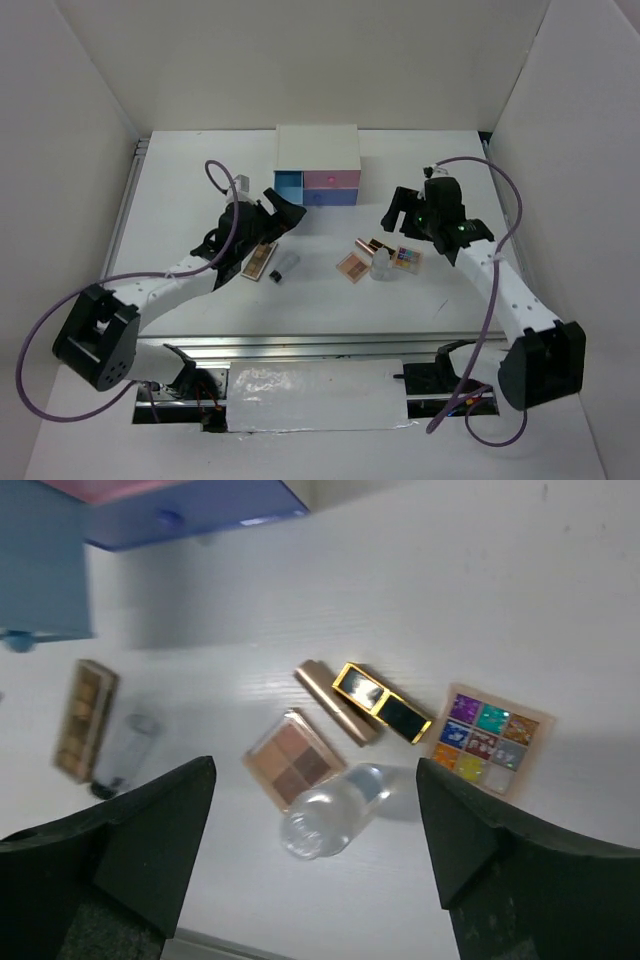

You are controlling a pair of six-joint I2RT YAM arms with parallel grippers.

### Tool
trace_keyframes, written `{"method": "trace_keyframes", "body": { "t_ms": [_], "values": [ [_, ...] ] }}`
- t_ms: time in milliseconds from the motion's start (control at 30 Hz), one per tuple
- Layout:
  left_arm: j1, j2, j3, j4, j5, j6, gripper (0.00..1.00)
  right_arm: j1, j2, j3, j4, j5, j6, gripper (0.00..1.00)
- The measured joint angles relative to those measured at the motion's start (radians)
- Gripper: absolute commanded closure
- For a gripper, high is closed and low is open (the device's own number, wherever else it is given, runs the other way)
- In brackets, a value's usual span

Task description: Organize the makeup

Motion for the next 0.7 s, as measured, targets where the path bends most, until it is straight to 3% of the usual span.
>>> {"method": "trace_keyframes", "body": {
  "t_ms": [100, 200, 533, 700],
  "values": [
    [-0.043, -0.100, 0.048, -0.146, -0.033, 0.027, 0.01, -0.005, 0.114, 0.025, -0.020, 0.029, -0.024, 0.35],
    [-0.074, -0.216, 0.080, -0.286, -0.049, 0.055, 0.01, -0.011, 0.222, 0.071, -0.032, 0.039, -0.049, 0.43],
    [-0.080, -0.464, 0.206, -0.785, -0.078, 0.222, 0.01, -0.023, 0.486, 0.209, -0.094, -0.039, -0.173, 0.39],
    [-0.080, -0.546, 0.253, -0.940, -0.072, 0.332, 0.01, -0.023, 0.563, 0.218, -0.129, -0.035, -0.210, 0.37]
  ]
}}
